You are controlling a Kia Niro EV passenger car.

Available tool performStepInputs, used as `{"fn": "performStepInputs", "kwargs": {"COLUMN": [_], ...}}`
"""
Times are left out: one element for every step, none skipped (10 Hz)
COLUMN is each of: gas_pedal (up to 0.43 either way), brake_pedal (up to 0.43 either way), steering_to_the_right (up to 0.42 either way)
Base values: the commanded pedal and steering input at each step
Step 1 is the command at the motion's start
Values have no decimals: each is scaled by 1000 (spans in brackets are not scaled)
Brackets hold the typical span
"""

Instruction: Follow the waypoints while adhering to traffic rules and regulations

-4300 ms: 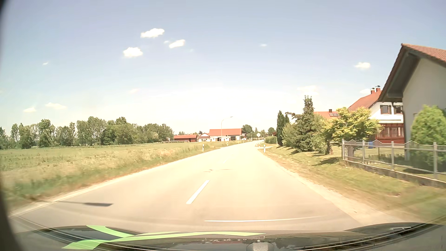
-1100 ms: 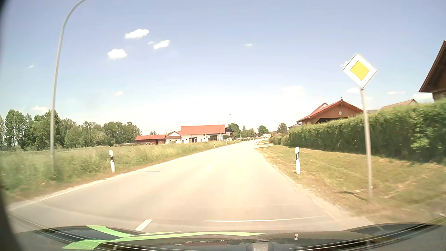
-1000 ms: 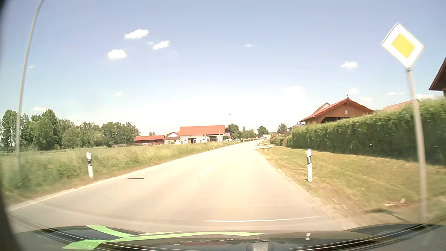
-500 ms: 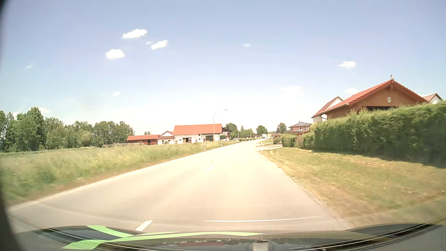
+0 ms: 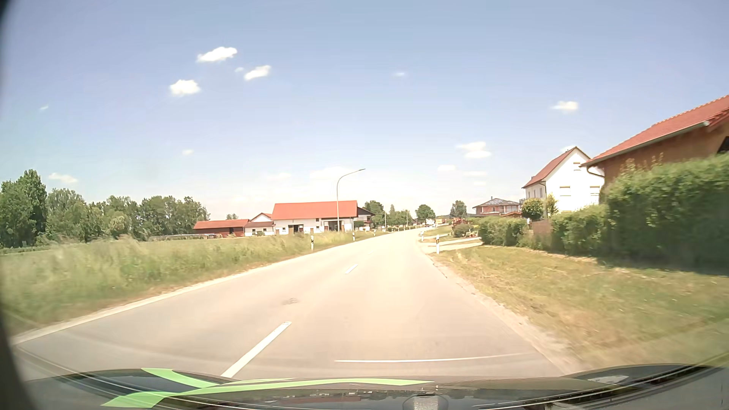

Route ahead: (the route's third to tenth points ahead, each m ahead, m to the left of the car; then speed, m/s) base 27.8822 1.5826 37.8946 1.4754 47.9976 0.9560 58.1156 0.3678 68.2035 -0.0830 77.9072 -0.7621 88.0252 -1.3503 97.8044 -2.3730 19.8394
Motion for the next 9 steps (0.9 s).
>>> {"fn": "performStepInputs", "kwargs": {"gas_pedal": [157,157,150,118,118,118,118,138,150], "brake_pedal": [0,0,0,0,0,0,0,0,0], "steering_to_the_right": [2,2,2,2,2,2,2,2,2]}}
